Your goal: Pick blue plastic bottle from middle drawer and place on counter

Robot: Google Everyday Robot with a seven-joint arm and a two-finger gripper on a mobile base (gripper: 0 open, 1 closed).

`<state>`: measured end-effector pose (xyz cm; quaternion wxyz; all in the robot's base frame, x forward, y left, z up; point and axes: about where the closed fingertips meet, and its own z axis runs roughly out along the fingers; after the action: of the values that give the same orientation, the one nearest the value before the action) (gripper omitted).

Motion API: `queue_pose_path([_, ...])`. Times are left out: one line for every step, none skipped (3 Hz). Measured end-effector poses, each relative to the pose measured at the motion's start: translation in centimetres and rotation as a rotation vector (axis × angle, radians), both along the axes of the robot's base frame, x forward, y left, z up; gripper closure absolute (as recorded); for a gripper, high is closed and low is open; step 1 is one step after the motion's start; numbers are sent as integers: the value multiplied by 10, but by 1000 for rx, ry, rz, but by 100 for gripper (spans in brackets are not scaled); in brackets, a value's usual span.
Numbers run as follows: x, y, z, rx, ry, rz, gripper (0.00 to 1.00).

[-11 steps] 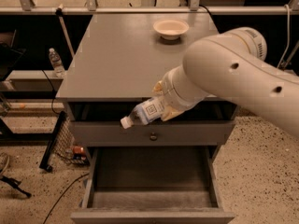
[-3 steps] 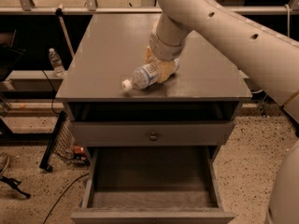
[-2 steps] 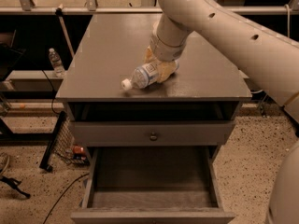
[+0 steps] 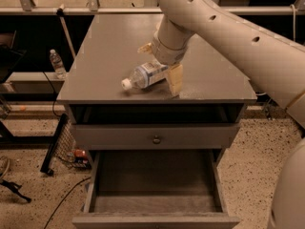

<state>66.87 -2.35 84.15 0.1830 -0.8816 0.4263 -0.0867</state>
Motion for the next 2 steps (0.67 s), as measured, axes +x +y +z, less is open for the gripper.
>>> queue_pose_path([0,0,0,0,0,0,0])
queue_pose_path([1,-6,10,-9,-14,-13,0])
